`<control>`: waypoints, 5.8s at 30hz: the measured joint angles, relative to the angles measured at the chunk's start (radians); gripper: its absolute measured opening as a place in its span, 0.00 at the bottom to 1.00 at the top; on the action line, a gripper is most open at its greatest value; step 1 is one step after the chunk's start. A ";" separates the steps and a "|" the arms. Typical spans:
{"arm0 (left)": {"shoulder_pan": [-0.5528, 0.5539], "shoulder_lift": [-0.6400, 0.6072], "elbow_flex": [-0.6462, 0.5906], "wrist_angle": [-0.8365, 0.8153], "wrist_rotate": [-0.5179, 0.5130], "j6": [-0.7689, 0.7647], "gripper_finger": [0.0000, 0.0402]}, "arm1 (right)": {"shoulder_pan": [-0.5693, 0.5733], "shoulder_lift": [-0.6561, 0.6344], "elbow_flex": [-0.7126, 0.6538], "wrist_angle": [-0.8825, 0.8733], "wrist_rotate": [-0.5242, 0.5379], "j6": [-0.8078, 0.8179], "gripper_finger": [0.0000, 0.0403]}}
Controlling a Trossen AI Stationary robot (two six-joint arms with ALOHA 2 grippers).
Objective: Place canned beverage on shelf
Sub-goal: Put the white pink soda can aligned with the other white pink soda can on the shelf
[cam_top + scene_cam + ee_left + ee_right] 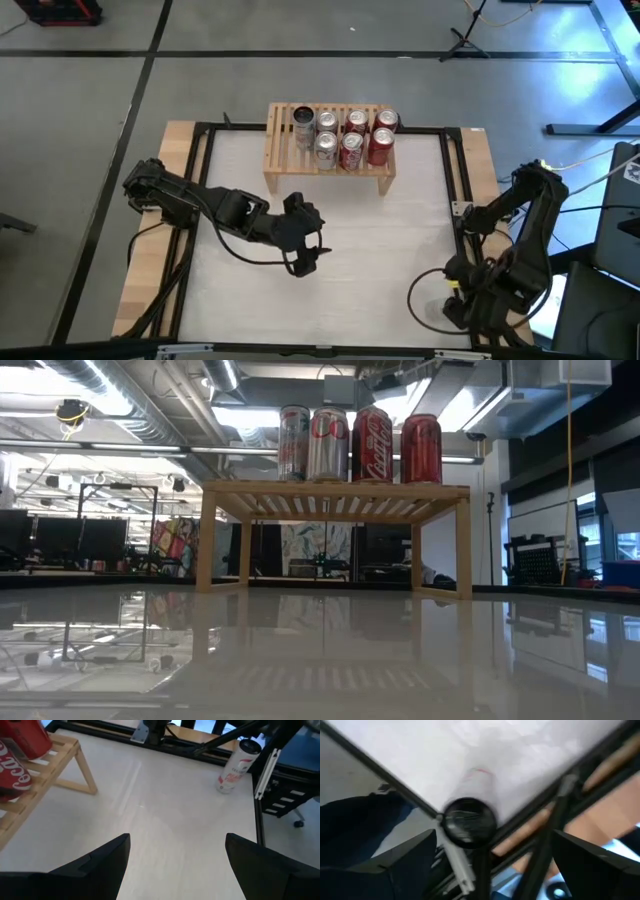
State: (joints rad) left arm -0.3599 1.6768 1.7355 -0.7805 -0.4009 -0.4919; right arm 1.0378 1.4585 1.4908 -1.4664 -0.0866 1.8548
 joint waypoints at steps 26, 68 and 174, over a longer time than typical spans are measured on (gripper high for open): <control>0.007 0.000 0.000 -0.003 0.002 0.032 0.79 | -0.003 0.150 -0.024 0.089 -0.040 -0.052 0.93; -0.154 0.001 -0.207 0.130 0.054 -0.095 0.79 | -0.657 0.178 -0.048 0.192 0.130 -1.633 0.56; 0.106 0.309 -0.127 0.580 0.052 0.162 0.79 | -0.148 -0.310 -0.336 0.308 0.425 -0.991 0.89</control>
State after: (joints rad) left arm -0.2542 1.9859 1.6085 -0.2004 -0.3490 -0.3303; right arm 0.8894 1.1484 1.1553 -1.1579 0.3382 0.8639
